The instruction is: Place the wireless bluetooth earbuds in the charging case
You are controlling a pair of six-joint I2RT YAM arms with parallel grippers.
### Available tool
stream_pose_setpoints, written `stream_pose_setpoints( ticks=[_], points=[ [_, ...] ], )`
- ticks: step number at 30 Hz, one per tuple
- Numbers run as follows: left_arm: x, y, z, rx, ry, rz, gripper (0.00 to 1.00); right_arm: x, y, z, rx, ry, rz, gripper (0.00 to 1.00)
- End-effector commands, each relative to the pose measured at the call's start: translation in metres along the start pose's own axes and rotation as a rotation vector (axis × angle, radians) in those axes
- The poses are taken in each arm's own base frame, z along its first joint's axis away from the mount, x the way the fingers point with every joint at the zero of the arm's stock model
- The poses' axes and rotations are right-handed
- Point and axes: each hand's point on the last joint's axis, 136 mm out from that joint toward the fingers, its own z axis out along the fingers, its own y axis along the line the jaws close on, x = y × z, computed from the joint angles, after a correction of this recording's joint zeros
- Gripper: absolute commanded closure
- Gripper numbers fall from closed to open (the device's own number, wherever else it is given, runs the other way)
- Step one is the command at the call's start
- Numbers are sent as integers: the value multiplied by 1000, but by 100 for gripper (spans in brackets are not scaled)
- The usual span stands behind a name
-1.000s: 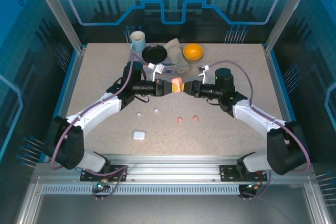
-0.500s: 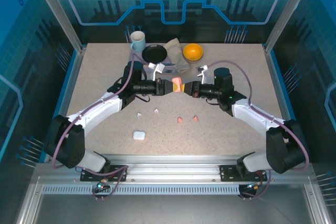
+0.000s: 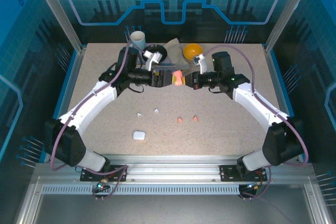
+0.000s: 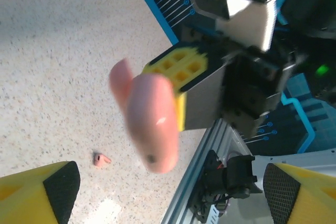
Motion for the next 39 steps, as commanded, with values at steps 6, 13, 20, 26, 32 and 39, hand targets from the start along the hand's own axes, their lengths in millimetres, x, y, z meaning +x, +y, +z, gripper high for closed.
stream_pose_setpoints(
  ticks=[6, 13, 20, 26, 32, 39],
  points=[
    [42, 29, 9, -50, 282, 18, 16, 30, -21, 14, 34, 201, -133, 100],
    [53, 52, 22, -72, 372, -4, 28, 40, -17, 25, 9, 267, -179, 100],
    [52, 47, 31, 19, 421, -42, 39, 52, -12, 36, -13, 315, -200, 100],
    [56, 41, 33, 80, 445, -68, 46, 53, -13, 38, -10, 318, -208, 100],
    [65, 43, 35, 105, 465, -95, 47, 49, -13, 38, -7, 310, -216, 100],
    [65, 42, 39, 146, 458, -112, 54, 47, -11, 37, -11, 303, -219, 100]
  ],
)
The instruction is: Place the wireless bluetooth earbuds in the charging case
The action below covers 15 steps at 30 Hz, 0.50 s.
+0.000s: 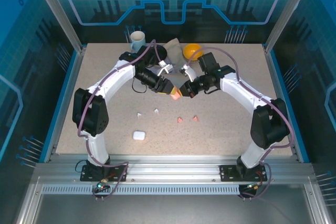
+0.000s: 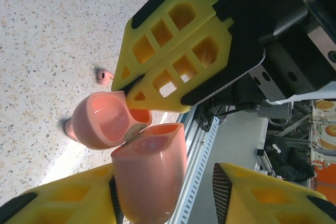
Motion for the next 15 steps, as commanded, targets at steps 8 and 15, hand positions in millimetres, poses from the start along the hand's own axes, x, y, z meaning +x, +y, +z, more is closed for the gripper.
stream_pose_setpoints(
  ticks=[8, 15],
  points=[
    [2, -2, 6, 84, 12, -14, 54, -14, 10, -7, -7, -28, -38, 100],
    [3, 4, 9, 76, 18, -25, 55, -18, 11, -9, -6, -39, -39, 100]
  ],
)
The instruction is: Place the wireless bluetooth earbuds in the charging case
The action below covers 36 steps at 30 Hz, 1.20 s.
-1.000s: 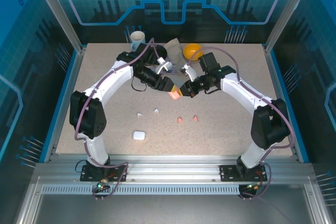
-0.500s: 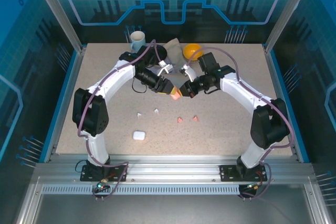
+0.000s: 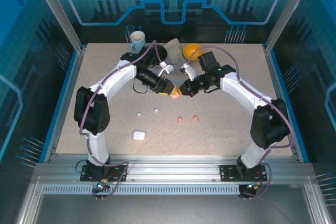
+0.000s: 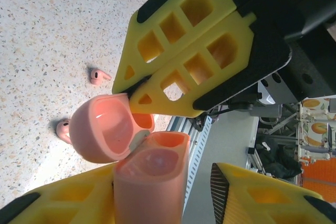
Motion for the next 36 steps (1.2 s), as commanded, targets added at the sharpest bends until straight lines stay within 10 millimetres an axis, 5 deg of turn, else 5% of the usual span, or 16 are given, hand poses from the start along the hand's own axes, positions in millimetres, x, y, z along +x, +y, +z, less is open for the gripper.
stream_pose_setpoints(
  ticks=[1, 20, 36],
  points=[
    [3, 1, 4, 45, 10, -2, 56, -13, 10, -7, -6, -28, -32, 100],
    [9, 3, 8, 73, 20, -12, 67, -17, 9, -8, 0, -36, -32, 100],
    [-4, 5, 3, 61, -17, -6, 67, -15, 10, -9, 4, -33, -36, 100]
  ],
)
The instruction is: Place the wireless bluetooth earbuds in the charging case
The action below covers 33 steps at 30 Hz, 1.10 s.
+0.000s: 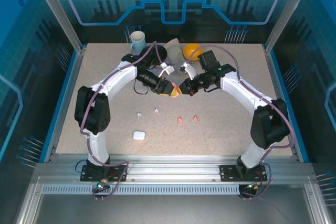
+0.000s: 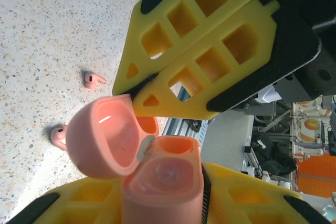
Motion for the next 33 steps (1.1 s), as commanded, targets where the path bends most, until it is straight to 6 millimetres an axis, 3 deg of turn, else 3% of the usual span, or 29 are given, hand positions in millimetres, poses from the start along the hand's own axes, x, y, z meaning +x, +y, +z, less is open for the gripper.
stream_pose_setpoints(
  ticks=[1, 9, 11, 13, 17, 20, 24, 27, 30, 33],
  points=[
    [-4, 3, -1, 23, -10, -20, 69, -10, 10, -7, -4, -21, -28, 100],
    [-4, 2, -2, 22, -15, -14, 100, -13, 9, -13, 11, -34, -19, 100],
    [-4, 2, -2, 12, -18, -9, 100, -18, 10, -20, 20, -55, -13, 100],
    [-3, 1, -4, -3, -27, 1, 100, -26, 10, -34, 44, -89, 2, 82],
    [-4, 3, -10, -72, -79, 37, 100, -36, 5, -64, 121, -132, 64, 60],
    [-3, -3, -18, -122, -186, 150, 100, -39, -2, -89, 194, -168, 139, 56],
    [-2, -14, -36, -263, -423, 443, 100, -33, -11, -113, 284, -227, 296, 52],
    [3, -25, -46, -407, -636, 692, 100, -24, -10, -117, 302, -273, 392, 51],
    [7, -26, -56, -485, -808, 708, 100, -7, -14, -111, 336, -287, 490, 51],
    [19, -38, -53, -534, -974, 814, 100, 12, -20, -101, 395, -270, 566, 51]
  ],
)
